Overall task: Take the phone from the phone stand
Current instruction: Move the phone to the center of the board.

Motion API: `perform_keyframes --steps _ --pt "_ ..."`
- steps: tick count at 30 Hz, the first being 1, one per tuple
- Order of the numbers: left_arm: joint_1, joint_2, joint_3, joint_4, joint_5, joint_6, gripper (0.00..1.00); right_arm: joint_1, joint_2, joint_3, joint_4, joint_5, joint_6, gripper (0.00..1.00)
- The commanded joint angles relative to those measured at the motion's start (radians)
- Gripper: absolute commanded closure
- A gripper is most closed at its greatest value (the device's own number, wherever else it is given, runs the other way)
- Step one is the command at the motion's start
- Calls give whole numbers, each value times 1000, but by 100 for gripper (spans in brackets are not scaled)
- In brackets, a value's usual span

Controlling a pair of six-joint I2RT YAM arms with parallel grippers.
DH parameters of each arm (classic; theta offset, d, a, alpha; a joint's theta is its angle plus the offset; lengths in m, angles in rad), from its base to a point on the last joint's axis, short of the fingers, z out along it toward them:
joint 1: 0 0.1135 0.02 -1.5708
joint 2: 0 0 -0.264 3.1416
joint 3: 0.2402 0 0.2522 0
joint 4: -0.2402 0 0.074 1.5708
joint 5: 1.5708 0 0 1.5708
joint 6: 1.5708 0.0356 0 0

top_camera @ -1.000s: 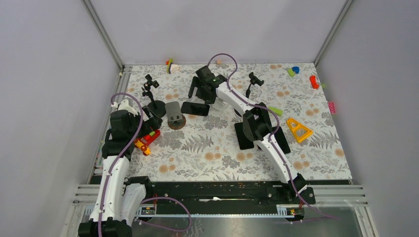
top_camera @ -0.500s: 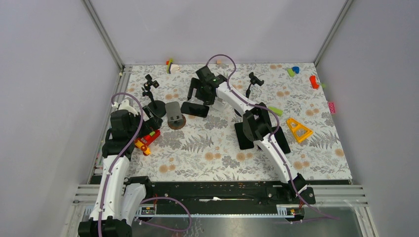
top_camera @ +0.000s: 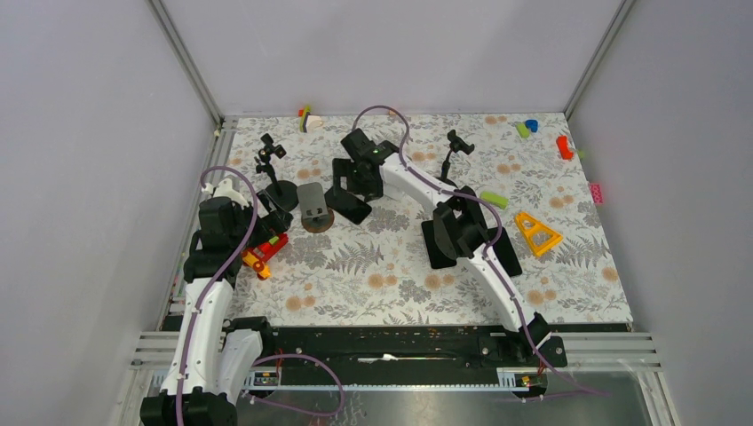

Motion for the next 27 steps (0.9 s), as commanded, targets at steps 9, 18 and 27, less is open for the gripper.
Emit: perform_keyframes --steps 9,18,27 --pt "4 2 -4 41 26 -6 1 57 -107 -164 -114 81 -108 0" --pt "3 5 -3 41 30 -6 1 94 -85 -138 -156 99 -126 0" --pt "3 6 -4 42 33 -8 1 120 -27 -28 -225 109 -183 0"
